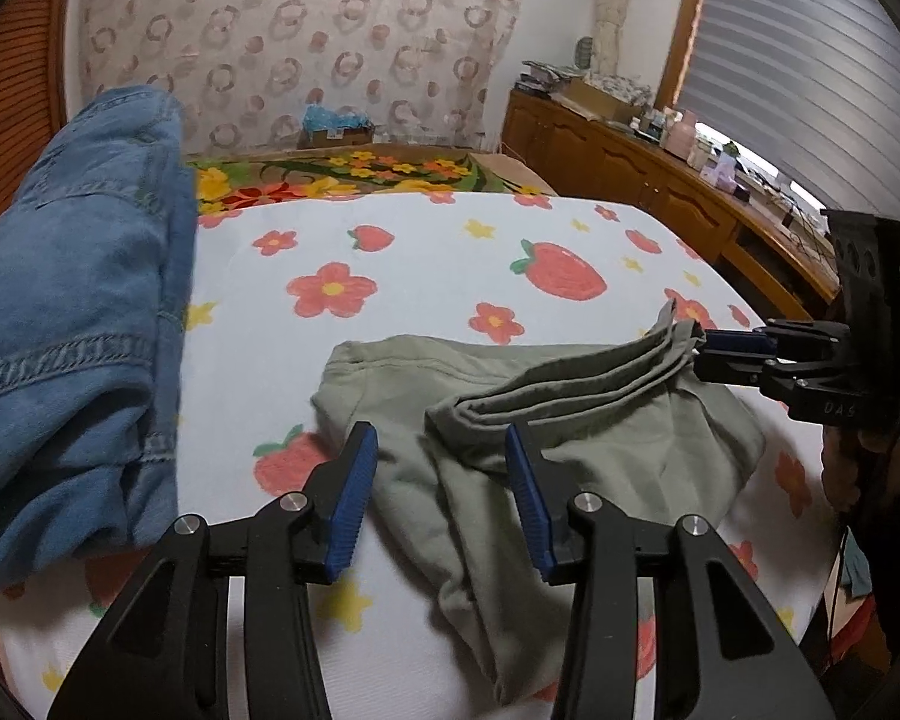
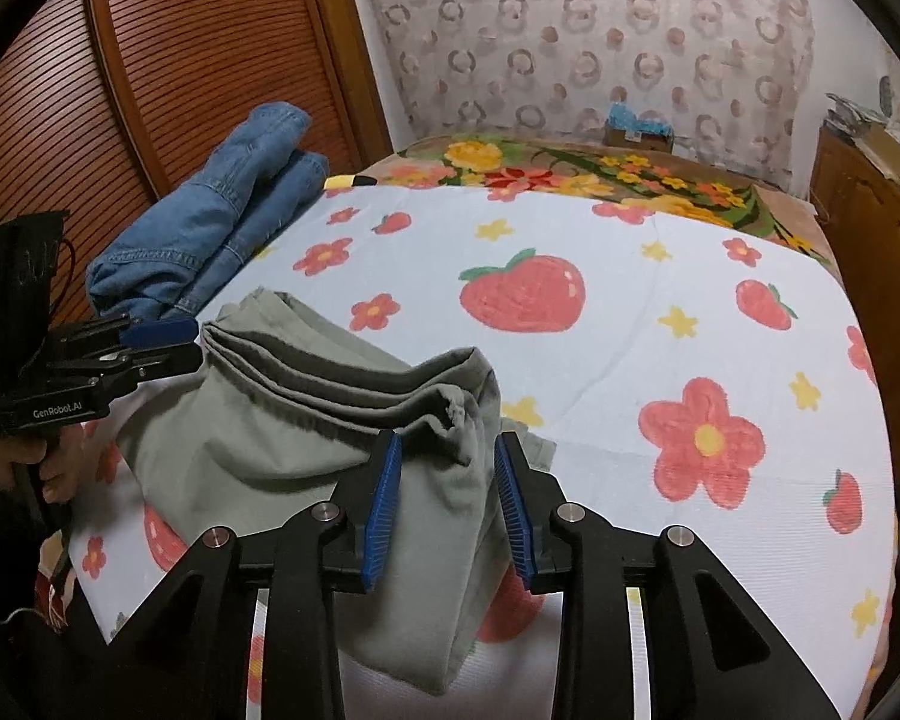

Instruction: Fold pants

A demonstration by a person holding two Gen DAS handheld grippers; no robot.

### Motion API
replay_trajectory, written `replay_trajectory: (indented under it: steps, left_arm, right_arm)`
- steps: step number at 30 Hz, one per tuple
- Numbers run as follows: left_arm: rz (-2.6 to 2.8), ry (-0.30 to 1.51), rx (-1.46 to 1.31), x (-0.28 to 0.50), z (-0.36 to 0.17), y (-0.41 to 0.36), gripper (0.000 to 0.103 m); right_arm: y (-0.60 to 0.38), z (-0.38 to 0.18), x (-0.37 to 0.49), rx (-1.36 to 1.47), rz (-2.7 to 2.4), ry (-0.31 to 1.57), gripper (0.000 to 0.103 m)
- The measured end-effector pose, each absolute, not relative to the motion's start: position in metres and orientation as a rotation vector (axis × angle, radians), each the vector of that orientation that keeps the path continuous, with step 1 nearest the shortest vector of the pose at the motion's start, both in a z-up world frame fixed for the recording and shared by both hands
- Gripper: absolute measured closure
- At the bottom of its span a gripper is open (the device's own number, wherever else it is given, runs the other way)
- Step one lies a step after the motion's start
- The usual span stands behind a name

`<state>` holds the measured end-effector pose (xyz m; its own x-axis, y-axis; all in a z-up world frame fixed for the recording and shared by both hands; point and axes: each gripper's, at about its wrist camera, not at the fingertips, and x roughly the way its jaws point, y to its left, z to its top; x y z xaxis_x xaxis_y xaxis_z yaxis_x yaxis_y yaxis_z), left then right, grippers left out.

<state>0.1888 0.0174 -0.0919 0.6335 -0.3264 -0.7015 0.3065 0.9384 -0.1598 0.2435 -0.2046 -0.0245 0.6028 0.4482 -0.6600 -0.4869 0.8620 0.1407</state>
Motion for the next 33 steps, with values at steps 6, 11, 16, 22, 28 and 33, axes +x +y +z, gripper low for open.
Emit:
replay_trajectory:
  steps: [6,11,16,22,28,33]
  left_arm:
    - [-0.389,0.843,0.042,0.207,-0.095,0.001,0.066]
    - [-0.423,0.852,0.073,0.221,-0.094,-0.007,0.08]
    - [-0.435,0.831,0.078,0.227,-0.089,-0.006,0.091]
    - [-0.396,0.798,0.063,0.227,-0.077,-0.001,0.091]
    - [-0.379,0.818,0.057,0.223,-0.081,0.0,0.069]
    - [-0.396,0.801,0.012,0.205,-0.076,0.006,0.023]
  right_arm:
    - [-0.205,-0.03,0.248,-0.056,0.538,0.768,0.07]
    - [-0.209,-0.034,0.248,-0.052,0.534,0.782,0.069]
    - [-0.208,-0.037,0.246,-0.069,0.539,0.789,0.069]
    - [-0.208,-0.04,0.246,-0.074,0.533,0.795,0.069]
    - [-0.208,-0.037,0.243,-0.08,0.527,0.79,0.069]
    - [-0.212,-0.028,0.225,-0.077,0.517,0.765,0.069]
